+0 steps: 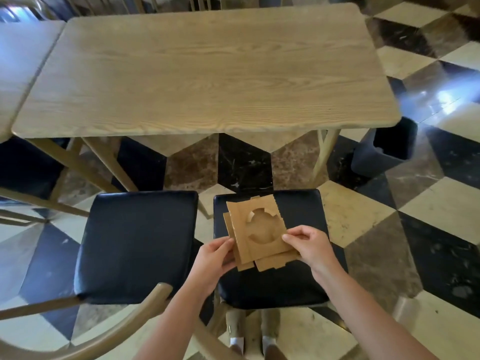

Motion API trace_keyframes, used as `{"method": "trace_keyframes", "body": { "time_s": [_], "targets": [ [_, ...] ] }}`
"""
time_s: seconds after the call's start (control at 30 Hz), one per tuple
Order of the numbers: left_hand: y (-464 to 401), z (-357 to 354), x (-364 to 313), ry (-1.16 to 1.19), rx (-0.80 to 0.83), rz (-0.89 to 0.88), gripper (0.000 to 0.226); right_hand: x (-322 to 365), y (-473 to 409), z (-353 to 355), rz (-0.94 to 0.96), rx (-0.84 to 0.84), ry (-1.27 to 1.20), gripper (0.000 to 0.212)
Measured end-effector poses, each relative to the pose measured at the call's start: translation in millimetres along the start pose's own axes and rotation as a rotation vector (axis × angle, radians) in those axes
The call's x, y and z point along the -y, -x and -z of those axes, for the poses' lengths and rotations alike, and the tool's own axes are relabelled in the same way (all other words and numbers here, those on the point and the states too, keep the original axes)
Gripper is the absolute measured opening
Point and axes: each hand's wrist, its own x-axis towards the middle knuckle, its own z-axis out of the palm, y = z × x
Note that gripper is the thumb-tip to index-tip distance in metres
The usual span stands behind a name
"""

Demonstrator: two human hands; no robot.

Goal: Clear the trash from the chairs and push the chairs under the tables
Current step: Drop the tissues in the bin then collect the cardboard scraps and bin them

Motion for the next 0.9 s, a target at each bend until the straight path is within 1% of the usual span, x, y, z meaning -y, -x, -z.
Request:
{"method": "trace_keyframes", "body": {
  "time_s": [0.07, 0.13, 0.2, 0.27, 0.33, 0.43, 0.53, 0.6, 0.63, 0.7, 0.77, 0.83, 0.9],
  "targets": [
    [-1, -5, -3, 0.029, 0.023, -0.001, 0.027, -2, -2, -1, 0.048, -0.056, 0.036, 0.01],
    [0, -11, -4, 0.058, 0.01, 0.006, 0.029, -1, -3, -2, 0.104, -0.084, 0.099, 0.012],
    [0, -15, -4, -0.024, -0.052, -0.006, 0.028, -2, -5, -4, 0.135, -0.086, 0.145, 0.012],
    [-2, -13, -2, -0.121, -0.112, -0.031, 0.02, -4, -7, -9, 0.153, -0.086, 0.16, 0.014],
    [-5, -7, -2, -0.106, -0.132, -0.033, 0.012, -6, -10, -13, 0.144, -0.073, 0.111, 0.015],
    [-12, 4, -2, 0.002, -0.072, 0.018, 0.014, -11, -18, -20, 0.12, -0.06, 0.022, 0.015],
    [-22, 12, 4, -0.007, 0.029, 0.066, 0.018, -22, -31, -28, 0.147, -0.085, 0.022, 0.015],
    [-31, 15, 7, -0.009, 0.039, 0.07, 0.018, -30, -42, -35, 0.175, -0.094, 0.044, 0.015],
    [-37, 17, 9, -0.014, 0.014, 0.068, 0.016, -33, -49, -40, 0.182, -0.1, 0.067, 0.017],
    [-48, 19, 14, -0.056, -0.087, 0.06, 0.011, -42, -64, -47, 0.171, -0.091, 0.102, 0.027],
    [-61, 20, 22, -0.1, -0.185, 0.053, 0.008, -51, -80, -52, 0.156, -0.027, 0.134, 0.034],
    [-74, 22, 32, -0.111, -0.256, 0.06, 0.008, -64, -100, -52, 0.142, 0.033, 0.174, 0.035],
    [-86, 28, 42, -0.133, -0.322, 0.072, 0.009, -79, -121, -48, 0.125, 0.022, 0.224, 0.03]
  ]
}}
